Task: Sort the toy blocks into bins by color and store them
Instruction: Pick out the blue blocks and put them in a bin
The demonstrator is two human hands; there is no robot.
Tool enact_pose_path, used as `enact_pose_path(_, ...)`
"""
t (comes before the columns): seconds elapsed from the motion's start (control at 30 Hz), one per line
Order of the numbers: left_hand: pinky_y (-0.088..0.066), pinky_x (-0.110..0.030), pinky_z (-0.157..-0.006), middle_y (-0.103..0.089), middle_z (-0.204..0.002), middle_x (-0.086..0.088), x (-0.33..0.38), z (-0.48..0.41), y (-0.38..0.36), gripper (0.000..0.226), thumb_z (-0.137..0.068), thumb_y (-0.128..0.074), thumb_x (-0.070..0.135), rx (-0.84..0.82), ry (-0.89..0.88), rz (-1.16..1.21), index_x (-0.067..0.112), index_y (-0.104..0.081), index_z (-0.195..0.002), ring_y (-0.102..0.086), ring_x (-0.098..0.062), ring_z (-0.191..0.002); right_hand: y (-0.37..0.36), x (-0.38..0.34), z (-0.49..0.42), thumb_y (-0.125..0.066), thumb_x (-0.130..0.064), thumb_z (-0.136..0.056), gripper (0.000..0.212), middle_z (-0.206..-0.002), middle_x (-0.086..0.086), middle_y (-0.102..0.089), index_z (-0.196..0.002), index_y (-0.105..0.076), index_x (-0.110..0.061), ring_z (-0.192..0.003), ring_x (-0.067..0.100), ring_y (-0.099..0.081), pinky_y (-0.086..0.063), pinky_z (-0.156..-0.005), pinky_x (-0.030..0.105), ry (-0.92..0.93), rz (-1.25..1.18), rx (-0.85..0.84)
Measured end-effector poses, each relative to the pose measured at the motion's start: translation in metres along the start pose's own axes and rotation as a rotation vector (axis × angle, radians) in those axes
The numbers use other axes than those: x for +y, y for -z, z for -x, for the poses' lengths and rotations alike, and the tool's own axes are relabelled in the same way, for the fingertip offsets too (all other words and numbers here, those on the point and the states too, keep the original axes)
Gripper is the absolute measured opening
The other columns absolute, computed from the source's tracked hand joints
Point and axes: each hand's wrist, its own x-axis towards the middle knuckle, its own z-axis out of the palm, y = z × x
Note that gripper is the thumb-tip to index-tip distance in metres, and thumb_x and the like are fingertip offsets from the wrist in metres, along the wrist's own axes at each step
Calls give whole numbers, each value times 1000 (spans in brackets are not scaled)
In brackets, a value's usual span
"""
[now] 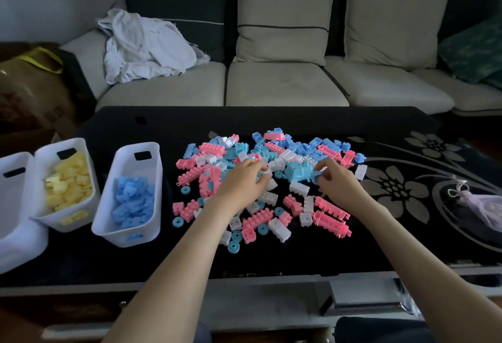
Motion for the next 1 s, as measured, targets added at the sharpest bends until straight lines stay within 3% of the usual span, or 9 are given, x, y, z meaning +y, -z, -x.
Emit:
enact_pose_path(0.17, -37, -3, -57, -55, -113, 1, -24, -5, 35, 26, -98, -42, 18, 266, 155, 177, 19, -59, -118, -51, -1, -71, -3, -44, -3, -36, 12, -90, 37, -115, 16, -52, -117, -54, -6, -88, 21, -59, -53, -73, 27, -252, -913, -192)
enact_pose_path(0.23, -35, -8, -40, -56, -106, 0, -45, -11, 56, 29, -96, -40, 9, 314, 275, 223, 21, -60, -114, -48, -3, -57, -9, -62, -10, -29, 18, -84, 42, -115, 19, -51, -112, -54, 2, -95, 22, -56, -51, -79, 27, -343, -1310, -312)
enact_pose_path(0.33, -36, -16, -49, -59, -115, -4, -80, -16, 85, 44, -89, -36, -2, 303, 418, 219, 25, -60, -114, -54, -10, -75, -32, -91, -30, -34, 12, -83, 28, -96, 16, -53, -95, -57, 4, -81, 17, -53, -46, -74, 24, -376, -1489, -403)
enact_pose_path(0.4, -40, -21, -66, -58, -124, -7, -95, -21, 96, 46, -87, -36, -4, 288, 486, 146, 21, -61, -116, -55, -18, -99, -52, -110, -49, -47, 3, -87, 14, -82, 9, -54, -83, -59, -2, -65, 9, -49, -42, -64, 19, -311, -1218, -424)
enact_pose_path(0.47, -43, -29, -86, -56, -130, -8, -105, -32, 100, 44, -89, -38, -3, 221, 544, 10, 18, -59, -121, -52, -23, -115, -73, -126, -76, -48, -5, -92, 15, -80, 4, -54, -83, -59, -9, -59, 3, -51, -40, -56, 14, -77, -567, -398)
enact_pose_path(0.57, -42, -39, -100, -48, -137, -10, -115, -55, 100, 46, -91, -46, 6, -16, 609, -111, 21, -47, -135, -48, -28, -121, -100, -149, -132, -41, -5, -94, 24, -109, 6, -57, -108, -60, -10, -90, 13, -55, -44, -71, 20, 257, 31, -246)
enact_pose_path(0.73, -49, -39, -93, -53, -124, -9, -131, -78, 100, 55, -89, -60, 30, -320, 587, -151, 18, -38, -138, -56, -24, -106, -124, -170, -194, -50, -17, -93, 45, -135, 6, -48, -138, -42, -20, -126, 27, -41, -36, -105, 40, 454, 391, -383)
enact_pose_path(0.83, -54, -40, -88, -58, -111, -10, -140, -83, 101, 56, -86, -64, 35, -359, 596, -72, 13, -40, -132, -61, -23, -99, -129, -169, -204, -55, -33, -92, 53, -142, 0, -42, -141, -37, -27, -127, 23, -39, -34, -103, 39, 381, 618, -620)
enact_pose_path(1.0, -56, -39, -83, -54, -114, -10, -139, -86, 97, 58, -83, -69, 36, -369, 621, -10, 11, -40, -126, -62, -23, -98, -124, -169, -199, -60, -32, -89, 46, -126, 0, -51, -132, -46, -22, -96, 13, -48, -37, -83, 28, 411, 661, -658)
